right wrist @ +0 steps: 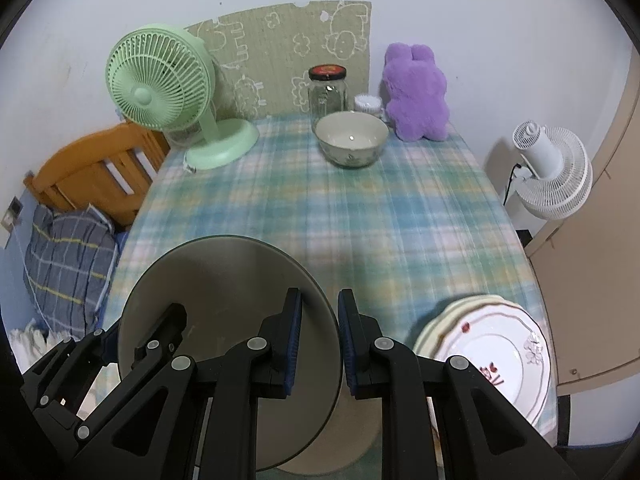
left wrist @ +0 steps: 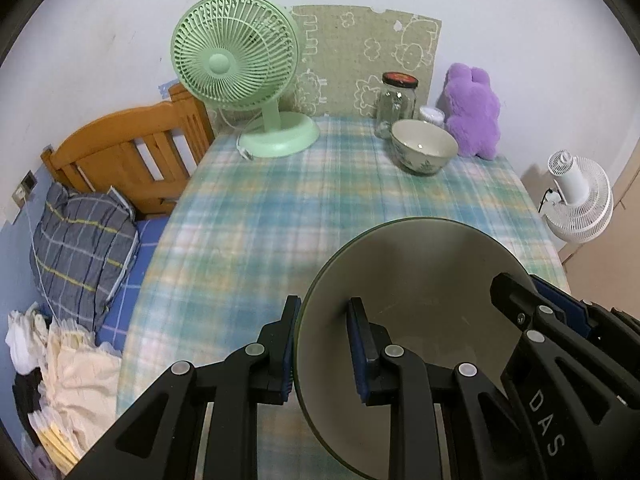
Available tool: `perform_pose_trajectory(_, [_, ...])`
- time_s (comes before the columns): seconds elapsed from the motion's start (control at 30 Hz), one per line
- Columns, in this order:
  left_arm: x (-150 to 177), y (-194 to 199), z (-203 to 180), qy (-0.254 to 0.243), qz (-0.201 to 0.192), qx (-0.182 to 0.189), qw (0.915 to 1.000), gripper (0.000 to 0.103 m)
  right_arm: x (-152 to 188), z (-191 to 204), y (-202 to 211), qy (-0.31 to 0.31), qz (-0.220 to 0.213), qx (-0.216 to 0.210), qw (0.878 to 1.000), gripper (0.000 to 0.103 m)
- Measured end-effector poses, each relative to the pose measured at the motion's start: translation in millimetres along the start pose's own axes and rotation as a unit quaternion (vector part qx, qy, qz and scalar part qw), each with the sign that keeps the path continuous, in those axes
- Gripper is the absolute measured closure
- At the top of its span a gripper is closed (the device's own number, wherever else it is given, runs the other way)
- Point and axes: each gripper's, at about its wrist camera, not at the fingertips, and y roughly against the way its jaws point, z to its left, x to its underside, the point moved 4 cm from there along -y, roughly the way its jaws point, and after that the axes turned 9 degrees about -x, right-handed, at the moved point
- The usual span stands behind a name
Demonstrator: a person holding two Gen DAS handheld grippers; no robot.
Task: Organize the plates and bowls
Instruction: 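Carry the grey-green bowl with both grippers toward the plate stack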
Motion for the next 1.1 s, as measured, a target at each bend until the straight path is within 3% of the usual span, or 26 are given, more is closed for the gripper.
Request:
perform_pose_trajectory(0.67, [56.8,-16.9,-35.3,0.0,0.059,-0.002,0.9983,0.082,53.6,-46.5,-16.1,0.001,0.056,0.001,0.998,0.081])
perform_pose_trajectory(0.93, [66.2,-33.3,-37.5,0.0,0.089,0.003,0.996,0.082,64.0,-50.6,-32.4,-0.002,0.086,0.005,0.996,0.081])
perform_pose_trajectory(1.1, [65.8,-36.5,-35.6,0.0,0.088,-0.002,0.9961,0.083,64.5,-47.5,-40.3,0.002,0.096,0.006,0.995,0.081])
